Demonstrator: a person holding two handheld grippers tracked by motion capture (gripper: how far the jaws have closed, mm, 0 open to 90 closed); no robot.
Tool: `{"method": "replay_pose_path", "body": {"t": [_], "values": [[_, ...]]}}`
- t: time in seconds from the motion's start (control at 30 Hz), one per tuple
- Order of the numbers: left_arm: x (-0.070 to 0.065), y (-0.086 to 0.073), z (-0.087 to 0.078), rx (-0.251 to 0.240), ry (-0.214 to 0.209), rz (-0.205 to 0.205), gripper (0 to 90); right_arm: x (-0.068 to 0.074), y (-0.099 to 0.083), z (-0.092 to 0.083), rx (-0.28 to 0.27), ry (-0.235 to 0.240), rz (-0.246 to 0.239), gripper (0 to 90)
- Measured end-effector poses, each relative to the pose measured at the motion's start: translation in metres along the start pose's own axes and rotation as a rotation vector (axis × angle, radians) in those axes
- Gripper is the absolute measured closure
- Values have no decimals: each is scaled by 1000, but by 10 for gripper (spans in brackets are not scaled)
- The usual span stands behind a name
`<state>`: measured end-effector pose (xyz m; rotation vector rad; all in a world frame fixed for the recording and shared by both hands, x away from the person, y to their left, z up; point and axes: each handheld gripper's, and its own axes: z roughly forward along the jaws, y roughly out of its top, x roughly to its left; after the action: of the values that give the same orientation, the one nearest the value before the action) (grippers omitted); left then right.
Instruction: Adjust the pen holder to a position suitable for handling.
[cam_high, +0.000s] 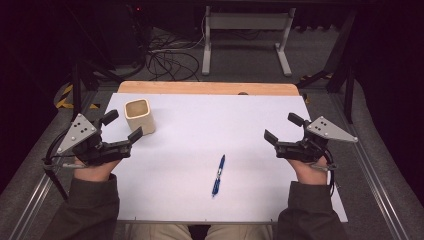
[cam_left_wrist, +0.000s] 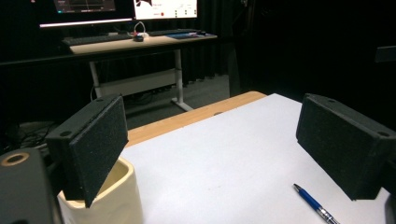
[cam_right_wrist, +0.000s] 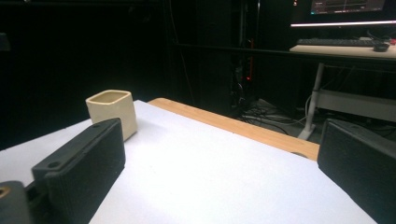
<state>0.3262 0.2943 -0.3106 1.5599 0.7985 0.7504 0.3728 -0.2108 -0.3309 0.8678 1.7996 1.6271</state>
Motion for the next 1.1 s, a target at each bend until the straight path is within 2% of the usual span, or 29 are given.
{"method": "replay_pose_path", "body": {"t": [0.13,0.3,0.4,0.5,0.67,0.83,1.1], "values": [[0,0,1,-1,-3,1,100,3,0,1,7,-24,-21,34],[-2,0,2,1,-4,2,100,5,-1,4,29,-38,-12,88],[-2,0,3,8,-5,2,100,9,-2,9,47,-80,-10,127],[-3,0,3,7,-9,3,100,11,-3,12,51,-74,0,132],[-3,1,2,7,-6,9,100,18,-7,20,86,-63,45,202],[-2,2,-1,1,-2,6,100,24,-10,28,126,-58,55,250],[-4,2,1,7,-4,12,100,30,-16,40,179,-52,73,275]]}}
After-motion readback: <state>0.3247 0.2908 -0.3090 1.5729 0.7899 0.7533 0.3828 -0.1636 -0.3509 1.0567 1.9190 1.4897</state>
